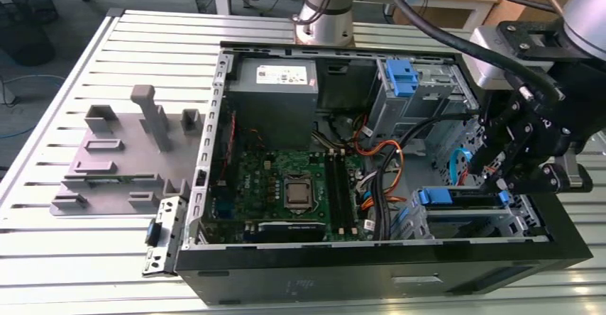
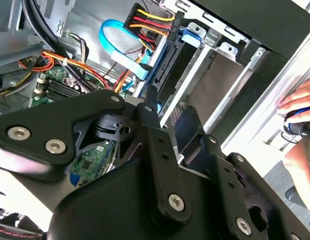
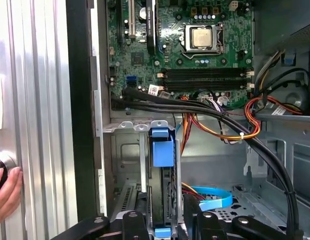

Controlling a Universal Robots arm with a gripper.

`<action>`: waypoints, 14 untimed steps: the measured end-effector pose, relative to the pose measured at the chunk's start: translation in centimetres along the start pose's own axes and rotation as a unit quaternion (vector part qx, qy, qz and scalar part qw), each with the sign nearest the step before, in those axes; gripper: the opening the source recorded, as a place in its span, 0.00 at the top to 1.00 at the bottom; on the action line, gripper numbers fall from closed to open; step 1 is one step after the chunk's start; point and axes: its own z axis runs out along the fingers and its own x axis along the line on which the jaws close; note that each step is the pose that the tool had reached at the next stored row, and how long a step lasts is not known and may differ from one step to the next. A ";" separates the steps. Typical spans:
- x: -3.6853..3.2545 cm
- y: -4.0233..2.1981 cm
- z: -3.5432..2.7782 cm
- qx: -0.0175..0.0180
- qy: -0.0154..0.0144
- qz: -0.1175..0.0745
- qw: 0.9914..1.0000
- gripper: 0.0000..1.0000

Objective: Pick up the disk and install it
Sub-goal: 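Insert the disk into the insertion slot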

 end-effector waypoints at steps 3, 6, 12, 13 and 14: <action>-0.35 0.18 0.35 0.000 0.000 0.000 1.000 0.58; -0.54 0.61 0.63 0.000 0.005 0.000 1.000 0.58; -0.54 0.64 0.69 0.000 0.008 0.001 1.000 0.58; -0.54 0.63 0.72 -0.006 0.009 0.001 1.000 0.58; -0.54 0.60 0.76 -0.014 0.009 0.001 1.000 0.58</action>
